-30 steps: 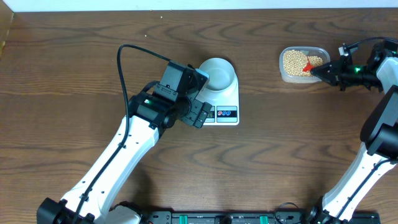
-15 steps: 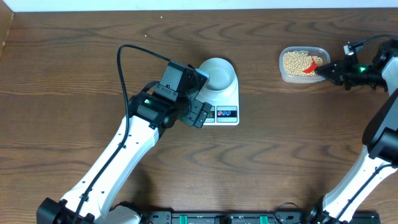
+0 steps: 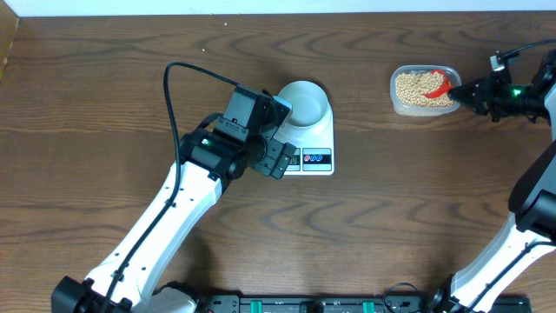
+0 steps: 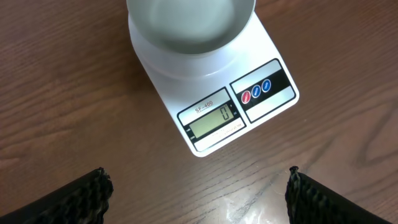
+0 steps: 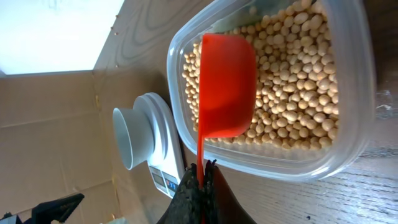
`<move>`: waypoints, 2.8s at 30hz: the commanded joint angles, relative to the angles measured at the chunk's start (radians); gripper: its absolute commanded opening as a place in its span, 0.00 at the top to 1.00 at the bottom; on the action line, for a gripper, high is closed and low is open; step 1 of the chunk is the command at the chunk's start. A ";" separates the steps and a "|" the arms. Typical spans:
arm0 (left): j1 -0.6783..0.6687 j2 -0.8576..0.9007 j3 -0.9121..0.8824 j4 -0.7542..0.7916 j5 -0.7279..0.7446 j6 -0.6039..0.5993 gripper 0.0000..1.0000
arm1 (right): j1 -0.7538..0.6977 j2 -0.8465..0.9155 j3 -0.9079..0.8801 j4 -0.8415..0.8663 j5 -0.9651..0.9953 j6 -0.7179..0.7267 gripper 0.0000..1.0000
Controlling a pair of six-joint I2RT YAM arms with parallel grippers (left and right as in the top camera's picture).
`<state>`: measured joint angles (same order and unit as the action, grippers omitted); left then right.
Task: Scoop item into bowl and weigh 50g on scale
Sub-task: 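Scoop soybeans and lift the red scoop out of the tub, then carry the filled scoop left over the bowl and tip it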
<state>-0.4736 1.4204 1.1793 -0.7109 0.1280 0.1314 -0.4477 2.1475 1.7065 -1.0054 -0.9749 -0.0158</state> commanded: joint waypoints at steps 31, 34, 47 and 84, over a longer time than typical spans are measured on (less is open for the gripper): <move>0.004 -0.001 0.005 -0.003 -0.009 0.006 0.08 | -0.076 -0.023 0.000 -0.091 -0.452 -0.203 0.99; 0.004 -0.001 0.005 -0.003 -0.008 0.006 0.09 | -0.061 -0.023 0.000 -0.092 -0.502 -0.202 0.99; 0.004 -0.001 0.005 -0.003 -0.008 0.006 0.09 | 0.075 -0.023 0.000 -0.095 -0.550 -0.190 0.99; 0.004 -0.001 0.005 -0.003 -0.009 0.006 0.09 | 0.560 -0.029 0.001 0.169 -0.060 0.127 0.99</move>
<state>-0.4736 1.4204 1.1793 -0.7109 0.1280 0.1314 0.0883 2.1475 1.7058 -0.8402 -1.1110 0.0872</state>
